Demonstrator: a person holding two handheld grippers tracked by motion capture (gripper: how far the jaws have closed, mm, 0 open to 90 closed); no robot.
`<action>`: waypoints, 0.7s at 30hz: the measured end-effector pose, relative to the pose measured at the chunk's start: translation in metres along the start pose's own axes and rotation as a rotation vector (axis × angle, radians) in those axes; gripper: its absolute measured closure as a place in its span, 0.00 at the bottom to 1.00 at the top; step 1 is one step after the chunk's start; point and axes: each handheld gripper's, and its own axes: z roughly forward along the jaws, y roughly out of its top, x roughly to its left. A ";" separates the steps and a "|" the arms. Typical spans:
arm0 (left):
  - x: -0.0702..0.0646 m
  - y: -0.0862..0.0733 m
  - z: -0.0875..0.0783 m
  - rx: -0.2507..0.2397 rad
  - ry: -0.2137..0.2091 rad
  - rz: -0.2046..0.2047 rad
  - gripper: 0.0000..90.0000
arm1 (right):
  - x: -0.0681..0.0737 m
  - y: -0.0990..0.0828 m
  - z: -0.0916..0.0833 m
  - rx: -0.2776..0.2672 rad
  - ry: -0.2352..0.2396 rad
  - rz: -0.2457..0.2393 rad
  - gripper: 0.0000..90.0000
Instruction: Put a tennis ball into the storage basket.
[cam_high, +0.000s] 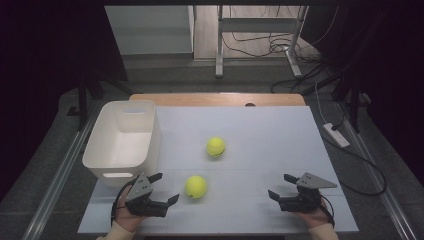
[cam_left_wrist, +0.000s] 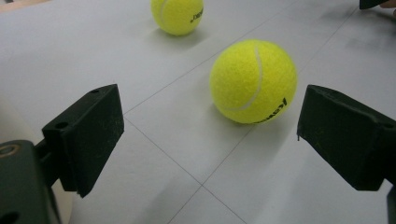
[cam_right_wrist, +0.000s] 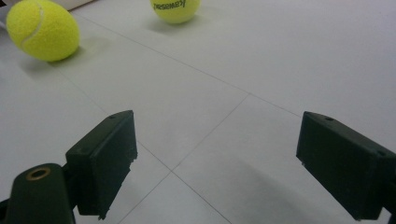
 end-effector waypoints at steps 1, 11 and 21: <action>0.000 0.000 0.000 0.000 0.001 -0.001 0.09 | 0.000 0.000 0.000 0.001 0.000 -0.001 0.14; 0.000 0.005 0.000 -0.010 0.006 -0.011 0.09 | -0.002 0.000 0.003 0.014 -0.007 0.001 0.14; -0.001 0.007 -0.002 -0.012 0.029 -0.014 0.09 | -0.004 0.001 0.004 0.008 -0.001 0.004 0.15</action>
